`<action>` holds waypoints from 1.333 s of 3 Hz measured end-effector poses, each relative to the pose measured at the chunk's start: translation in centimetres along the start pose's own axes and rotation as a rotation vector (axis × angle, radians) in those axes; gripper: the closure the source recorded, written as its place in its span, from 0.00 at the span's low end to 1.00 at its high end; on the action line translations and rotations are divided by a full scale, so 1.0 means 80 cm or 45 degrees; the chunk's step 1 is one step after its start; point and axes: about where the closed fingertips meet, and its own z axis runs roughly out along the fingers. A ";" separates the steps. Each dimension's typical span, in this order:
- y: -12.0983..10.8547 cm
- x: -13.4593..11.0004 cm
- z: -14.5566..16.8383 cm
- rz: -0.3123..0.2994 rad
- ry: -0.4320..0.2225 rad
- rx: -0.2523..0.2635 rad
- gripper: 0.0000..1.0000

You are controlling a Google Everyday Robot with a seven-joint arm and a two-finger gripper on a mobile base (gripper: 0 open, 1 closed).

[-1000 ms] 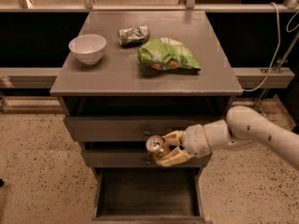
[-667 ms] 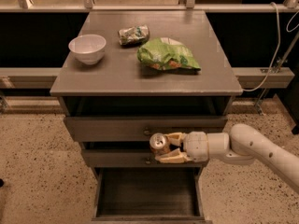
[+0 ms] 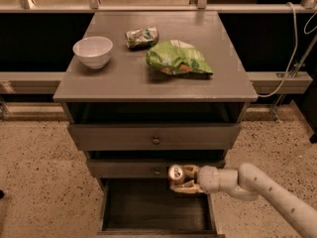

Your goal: Place orange can into bottom drawer

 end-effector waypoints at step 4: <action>0.076 0.265 -0.023 0.450 0.109 0.014 1.00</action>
Offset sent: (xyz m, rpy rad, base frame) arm -0.0752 -0.0379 -0.2536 -0.0420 0.4944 -0.0054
